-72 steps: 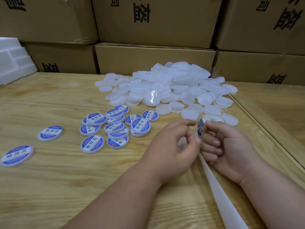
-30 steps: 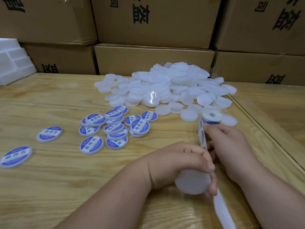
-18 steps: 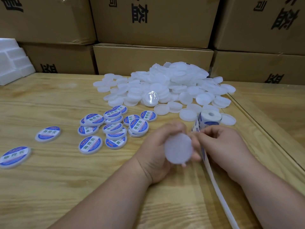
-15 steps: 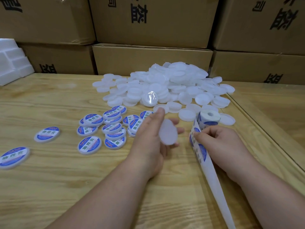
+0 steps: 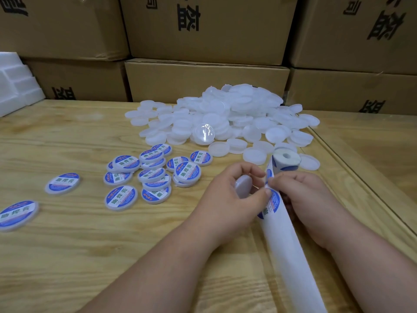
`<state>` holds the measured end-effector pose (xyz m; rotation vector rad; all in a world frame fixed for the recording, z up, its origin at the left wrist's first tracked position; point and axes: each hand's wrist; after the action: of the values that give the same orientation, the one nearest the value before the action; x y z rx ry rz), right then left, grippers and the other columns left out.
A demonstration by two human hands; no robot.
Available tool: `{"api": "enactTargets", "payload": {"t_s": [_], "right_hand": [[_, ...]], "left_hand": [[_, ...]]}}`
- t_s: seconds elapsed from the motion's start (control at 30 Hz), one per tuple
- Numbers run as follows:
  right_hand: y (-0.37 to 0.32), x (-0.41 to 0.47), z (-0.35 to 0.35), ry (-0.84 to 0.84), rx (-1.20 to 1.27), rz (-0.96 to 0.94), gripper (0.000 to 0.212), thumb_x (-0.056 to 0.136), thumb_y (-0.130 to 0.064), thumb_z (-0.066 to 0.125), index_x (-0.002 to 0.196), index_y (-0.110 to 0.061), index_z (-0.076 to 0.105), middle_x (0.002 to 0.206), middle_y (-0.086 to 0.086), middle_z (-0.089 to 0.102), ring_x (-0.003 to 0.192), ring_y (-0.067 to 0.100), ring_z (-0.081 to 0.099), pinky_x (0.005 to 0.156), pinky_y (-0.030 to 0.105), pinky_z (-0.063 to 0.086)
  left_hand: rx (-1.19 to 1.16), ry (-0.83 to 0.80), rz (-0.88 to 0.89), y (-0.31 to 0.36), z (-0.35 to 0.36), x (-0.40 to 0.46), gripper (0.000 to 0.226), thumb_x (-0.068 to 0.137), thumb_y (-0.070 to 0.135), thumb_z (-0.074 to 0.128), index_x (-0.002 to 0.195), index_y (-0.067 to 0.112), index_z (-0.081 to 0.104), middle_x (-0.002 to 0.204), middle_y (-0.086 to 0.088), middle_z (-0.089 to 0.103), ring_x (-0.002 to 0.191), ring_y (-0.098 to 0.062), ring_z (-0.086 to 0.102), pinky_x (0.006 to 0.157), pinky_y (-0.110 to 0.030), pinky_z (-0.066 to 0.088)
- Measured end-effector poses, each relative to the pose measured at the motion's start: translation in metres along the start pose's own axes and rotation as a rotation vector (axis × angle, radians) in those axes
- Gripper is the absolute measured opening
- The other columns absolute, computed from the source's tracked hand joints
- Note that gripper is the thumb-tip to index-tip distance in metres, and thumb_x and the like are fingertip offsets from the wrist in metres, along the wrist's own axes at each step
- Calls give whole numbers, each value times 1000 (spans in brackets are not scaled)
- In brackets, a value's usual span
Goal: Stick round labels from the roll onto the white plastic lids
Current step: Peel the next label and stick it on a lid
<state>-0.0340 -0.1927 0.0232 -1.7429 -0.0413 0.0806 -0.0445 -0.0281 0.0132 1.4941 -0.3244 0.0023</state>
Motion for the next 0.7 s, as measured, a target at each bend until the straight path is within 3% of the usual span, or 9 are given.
{"api": "enactTargets", "payload": {"t_s": [0.1, 0.23, 0.37, 0.57, 0.7], "right_hand": [[-1, -1, -1, 3, 2, 12, 49, 74, -39, 67, 88, 9, 65, 82, 34, 65, 67, 32, 61, 66, 44, 47], [-3, -2, 1, 0, 10, 21, 48, 75, -40, 68, 89, 6, 69, 94, 38, 66, 74, 36, 65, 73, 48, 50], [-4, -2, 1, 7, 14, 29, 47, 76, -36, 64, 89, 10, 65, 90, 42, 61, 69, 34, 60, 67, 47, 45], [-7, -4, 3, -7, 6, 33, 49, 75, -33, 63, 93, 12, 64, 92, 45, 57, 71, 34, 57, 68, 46, 43], [-8, -4, 2, -11, -8, 12, 48, 71, -29, 62, 89, 16, 59, 72, 28, 57, 68, 32, 53, 67, 45, 41]], "left_hand": [[-32, -47, -6, 1, -1, -1, 27, 82, 6, 81, 99, 22, 67, 86, 12, 67, 77, -6, 64, 70, -22, 57], [-39, -57, -21, 4, -1, 0, 32, 80, 4, 83, 102, 21, 67, 87, 10, 67, 77, -7, 63, 70, -23, 56], [4, -34, -29, 1, 1, 1, 32, 80, 6, 84, 98, 27, 68, 83, 10, 65, 74, -8, 62, 75, -31, 58], [32, -28, -37, 1, -1, 1, 27, 82, 12, 83, 94, 30, 68, 76, 16, 66, 70, -4, 61, 73, -22, 55], [44, -10, -36, 1, 0, 1, 24, 84, 9, 81, 95, 26, 68, 76, 15, 67, 70, -4, 63, 72, -21, 55]]}}
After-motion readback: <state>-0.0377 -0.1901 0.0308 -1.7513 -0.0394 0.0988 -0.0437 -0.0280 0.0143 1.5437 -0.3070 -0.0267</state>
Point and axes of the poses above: each hand's wrist, its own x-axis towards the middle knuckle, its own z-axis out of the palm, y = z × x
